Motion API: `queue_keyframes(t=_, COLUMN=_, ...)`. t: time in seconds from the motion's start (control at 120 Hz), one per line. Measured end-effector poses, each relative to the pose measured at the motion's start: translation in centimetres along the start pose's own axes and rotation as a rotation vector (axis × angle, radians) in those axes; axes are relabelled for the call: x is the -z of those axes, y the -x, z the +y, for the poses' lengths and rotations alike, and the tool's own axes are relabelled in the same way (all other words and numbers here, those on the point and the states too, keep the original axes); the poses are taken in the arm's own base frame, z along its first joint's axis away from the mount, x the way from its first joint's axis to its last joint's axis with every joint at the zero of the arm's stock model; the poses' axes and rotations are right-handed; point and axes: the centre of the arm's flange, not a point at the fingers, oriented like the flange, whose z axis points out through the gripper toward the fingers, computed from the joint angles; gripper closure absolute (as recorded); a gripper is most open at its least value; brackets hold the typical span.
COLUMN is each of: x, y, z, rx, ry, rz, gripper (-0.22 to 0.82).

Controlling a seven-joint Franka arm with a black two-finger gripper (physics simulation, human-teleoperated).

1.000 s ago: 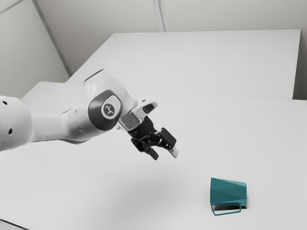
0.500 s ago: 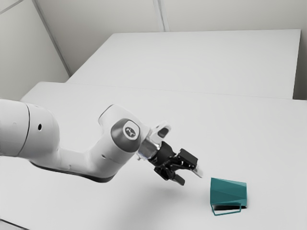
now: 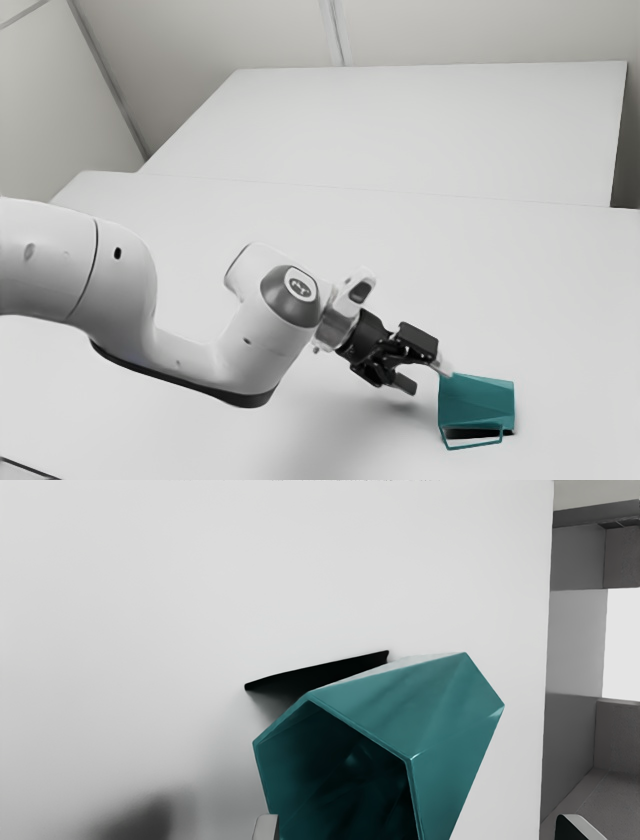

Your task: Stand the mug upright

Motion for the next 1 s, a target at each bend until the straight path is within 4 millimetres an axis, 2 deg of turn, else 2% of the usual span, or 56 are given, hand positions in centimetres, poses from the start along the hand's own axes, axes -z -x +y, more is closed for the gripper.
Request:
queue_keyframes(t=0.117, x=-1.5, y=0.3, z=0.2, rx=0.011, ry=0.031, rz=-0.005, gripper=0.0)
queue_keyframes(t=0.3, x=-2.6, y=1.3, z=0.8, rx=-0.035, ry=0.039, rz=-0.015, gripper=0.0)
queue_keyframes(t=0.442, x=-3.2, y=1.1, z=1.9, rx=-0.084, ry=0.057, rz=-0.015, gripper=0.0)
queue_keyframes(t=0.617, x=-4.1, y=0.9, z=1.5, rx=-0.1, ry=0.07, rz=-0.02, gripper=0.01)
queue_keyframes(t=0.65, x=-4.1, y=0.9, z=1.5, rx=-0.104, ry=0.071, rz=-0.021, gripper=0.06)
queue_keyframes(t=0.767, x=-4.3, y=1.1, z=1.6, rx=-0.121, ry=0.075, rz=-0.021, gripper=0.37)
queue_keyframes(t=0.825, x=-4.4, y=1.2, z=1.7, rx=-0.124, ry=0.079, rz=-0.02, gripper=0.49)
queue_keyframes(t=0.908, x=-4.5, y=1.4, z=1.9, rx=-0.134, ry=0.083, rz=-0.018, gripper=0.61)
queue_keyframes(t=1.0, x=-4.3, y=1.4, z=2.1, rx=-0.147, ry=0.085, rz=-0.012, gripper=0.66)
